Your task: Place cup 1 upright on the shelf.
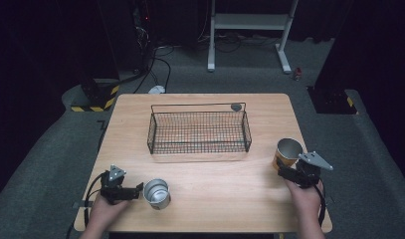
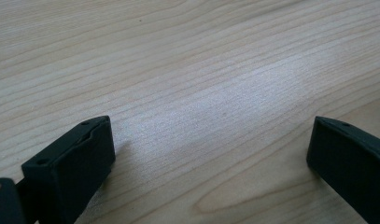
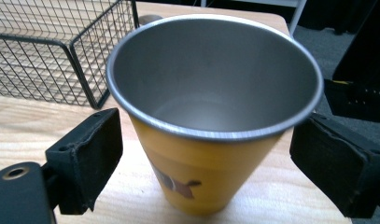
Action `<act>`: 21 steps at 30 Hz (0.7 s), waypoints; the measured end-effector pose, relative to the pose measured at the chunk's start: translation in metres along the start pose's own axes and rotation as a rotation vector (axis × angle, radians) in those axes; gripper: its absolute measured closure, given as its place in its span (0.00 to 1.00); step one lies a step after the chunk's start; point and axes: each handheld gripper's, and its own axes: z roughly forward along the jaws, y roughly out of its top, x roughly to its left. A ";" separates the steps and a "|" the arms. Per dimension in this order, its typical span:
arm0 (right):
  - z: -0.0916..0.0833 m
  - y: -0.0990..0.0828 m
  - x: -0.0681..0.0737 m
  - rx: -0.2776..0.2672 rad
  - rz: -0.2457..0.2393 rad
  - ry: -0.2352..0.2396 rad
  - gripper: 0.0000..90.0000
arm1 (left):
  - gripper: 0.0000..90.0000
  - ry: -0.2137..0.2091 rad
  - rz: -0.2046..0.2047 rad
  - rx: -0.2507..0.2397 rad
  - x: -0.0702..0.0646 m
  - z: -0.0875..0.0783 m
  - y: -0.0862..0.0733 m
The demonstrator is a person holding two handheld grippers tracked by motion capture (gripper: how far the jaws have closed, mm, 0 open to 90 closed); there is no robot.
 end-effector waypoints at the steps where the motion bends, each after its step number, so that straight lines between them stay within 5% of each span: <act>1: 0.001 0.003 0.000 -0.002 0.004 0.002 0.11 | 0.01 0.001 -0.001 0.000 0.000 0.000 0.000; 21: 0.016 0.006 -0.001 -0.020 0.031 0.002 0.12 | 0.02 -0.002 0.000 -0.001 0.001 0.000 0.000</act>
